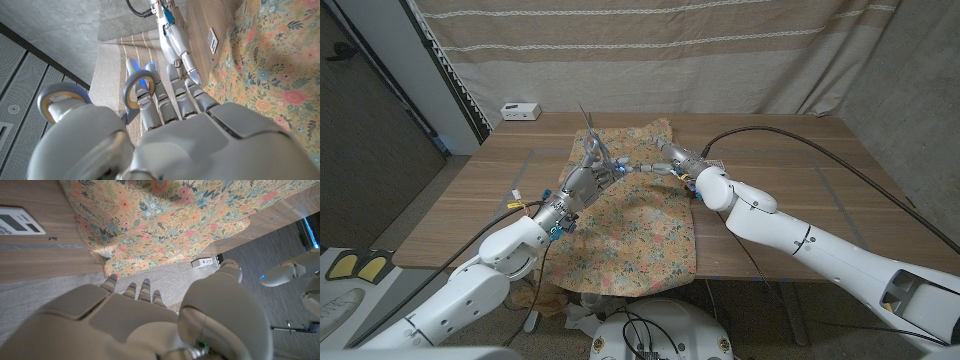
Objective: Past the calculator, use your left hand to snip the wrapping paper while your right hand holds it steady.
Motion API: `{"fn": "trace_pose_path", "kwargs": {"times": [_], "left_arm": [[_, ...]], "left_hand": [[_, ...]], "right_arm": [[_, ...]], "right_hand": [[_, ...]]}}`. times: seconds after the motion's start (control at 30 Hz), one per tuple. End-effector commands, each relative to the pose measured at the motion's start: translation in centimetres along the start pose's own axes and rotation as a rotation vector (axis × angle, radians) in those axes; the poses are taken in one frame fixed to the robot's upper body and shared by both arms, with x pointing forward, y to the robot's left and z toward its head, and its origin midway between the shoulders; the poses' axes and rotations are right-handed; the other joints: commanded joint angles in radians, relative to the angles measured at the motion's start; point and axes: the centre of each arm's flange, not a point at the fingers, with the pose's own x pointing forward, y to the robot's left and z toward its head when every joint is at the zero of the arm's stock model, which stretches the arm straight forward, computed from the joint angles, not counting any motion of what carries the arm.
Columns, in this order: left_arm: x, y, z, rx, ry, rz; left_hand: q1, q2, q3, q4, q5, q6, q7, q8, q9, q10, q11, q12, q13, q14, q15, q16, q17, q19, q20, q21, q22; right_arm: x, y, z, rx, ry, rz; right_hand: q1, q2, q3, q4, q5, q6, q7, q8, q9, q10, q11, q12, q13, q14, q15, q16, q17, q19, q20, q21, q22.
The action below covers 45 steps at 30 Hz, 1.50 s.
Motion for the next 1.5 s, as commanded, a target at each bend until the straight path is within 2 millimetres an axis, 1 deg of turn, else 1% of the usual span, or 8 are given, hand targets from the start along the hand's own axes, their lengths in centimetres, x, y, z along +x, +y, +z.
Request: {"fn": "trace_pose_path", "kwargs": {"times": [0.03, 0.13, 0.17, 0.23, 0.47, 0.9, 1.37, 1.5], "left_arm": [[0.2, 0.0, 0.5, 0.017, 0.016, -0.005], [0.2, 0.0, 0.5, 0.016, 0.021, -0.006], [0.2, 0.1, 0.4, 0.016, 0.022, -0.008], [0.2, 0.1, 0.4, 0.016, 0.024, -0.007], [0.3, 0.1, 0.2, 0.004, 0.025, -0.01], [0.4, 0.0, 0.2, 0.01, 0.025, -0.013], [0.9, 0.0, -0.3, 0.002, 0.044, -0.024], [0.9, 0.1, -0.3, 0.003, 0.047, -0.024]], "left_hand": [[0.013, 0.004, -0.002, -0.01, 0.008, -0.03, 0.041, 0.001, 0.001, 0.096, -0.083, 0.006, 0.002, 0.019, -0.144, -0.001, 0.001, 0.01, 0.002, 0.002, 0.003], [0.015, 0.004, -0.002, -0.011, 0.009, -0.028, 0.043, 0.001, 0.002, 0.094, -0.082, 0.009, 0.006, 0.018, -0.147, -0.003, 0.001, 0.009, 0.004, 0.001, 0.003], [0.015, 0.004, -0.002, -0.011, 0.009, -0.028, 0.043, 0.002, 0.002, 0.093, -0.083, 0.009, 0.007, 0.018, -0.147, -0.003, 0.001, 0.009, 0.004, 0.001, 0.003], [0.016, 0.005, -0.002, -0.011, 0.01, -0.029, 0.043, 0.001, 0.002, 0.093, -0.083, 0.009, 0.005, 0.018, -0.148, -0.004, 0.001, 0.008, 0.005, 0.001, 0.003], [0.018, 0.006, -0.002, -0.013, 0.012, -0.032, 0.038, -0.001, 0.002, 0.095, -0.083, 0.011, 0.004, 0.021, -0.151, -0.006, 0.0, 0.007, 0.006, 0.0, 0.003], [0.021, 0.008, -0.001, -0.014, 0.016, -0.032, 0.039, -0.001, 0.002, 0.095, -0.084, 0.017, 0.007, 0.025, -0.151, -0.01, -0.001, 0.007, 0.006, 0.0, 0.003], [0.023, 0.012, -0.001, -0.015, 0.019, -0.024, 0.038, 0.001, 0.003, 0.096, -0.084, 0.017, 0.001, 0.037, -0.153, -0.01, -0.001, 0.005, 0.008, -0.001, 0.004], [0.023, 0.013, 0.0, -0.014, 0.021, -0.021, 0.038, 0.002, 0.003, 0.102, -0.085, 0.02, -0.001, 0.046, -0.154, -0.008, -0.002, 0.006, 0.007, 0.0, 0.004]], "right_arm": [[0.3, 0.6, 0.3, -0.083, 0.04, 0.053], [0.4, 0.8, 0.4, -0.096, 0.049, 0.074], [0.5, 0.8, 0.4, -0.101, 0.053, 0.081], [0.6, 0.8, 0.4, -0.11, 0.06, 0.092], [0.7, 0.8, 0.5, -0.137, 0.074, 0.108], [1.5, 1.2, 0.6, -0.184, 0.083, 0.194], [1.8, 2.0, 0.9, -0.267, 0.104, 0.228], [1.8, 2.3, 1.1, -0.287, 0.111, 0.231]], "right_hand": [[-0.029, -0.01, -0.015, 0.009, -0.005, -0.016, 0.012, 0.002, 0.001, 0.031, -0.05, 0.016, 0.002, -0.082, 0.008, 0.008, 0.002, -0.058, 0.013, 0.001, 0.0], [-0.039, -0.014, -0.017, 0.013, -0.007, -0.022, 0.016, 0.001, 0.001, 0.04, -0.026, 0.019, 0.001, -0.083, 0.011, 0.008, 0.002, -0.065, 0.015, 0.0, 0.0], [-0.048, -0.02, -0.02, 0.016, -0.009, -0.028, 0.02, 0.0, 0.001, 0.038, 0.003, 0.018, 0.001, -0.086, 0.015, 0.006, 0.002, -0.069, 0.015, 0.0, 0.0], [-0.059, -0.025, -0.022, 0.02, -0.011, -0.036, 0.024, -0.001, 0.001, 0.031, 0.037, 0.015, 0.001, -0.092, 0.026, 0.005, 0.001, -0.074, 0.019, 0.0, -0.001], [-0.07, -0.03, -0.021, 0.024, -0.014, -0.049, 0.032, -0.002, 0.001, 0.011, 0.085, 0.007, -0.001, -0.093, 0.046, 0.005, 0.0, -0.077, 0.02, 0.002, -0.001], [-0.087, -0.044, -0.025, 0.029, -0.019, -0.059, 0.031, -0.001, 0.001, -0.032, 0.099, -0.009, -0.003, -0.118, 0.057, -0.003, 0.0, -0.084, 0.024, 0.001, -0.002], [-0.098, -0.058, -0.029, 0.031, -0.023, -0.064, 0.027, 0.0, 0.001, -0.031, 0.106, -0.007, -0.003, -0.121, 0.061, -0.001, -0.001, -0.089, 0.023, 0.001, -0.002], [-0.099, -0.063, -0.026, 0.03, -0.023, -0.063, 0.027, 0.002, 0.001, -0.009, 0.096, 0.003, -0.004, -0.111, 0.057, 0.003, -0.001, -0.088, 0.023, 0.002, -0.002]]}}
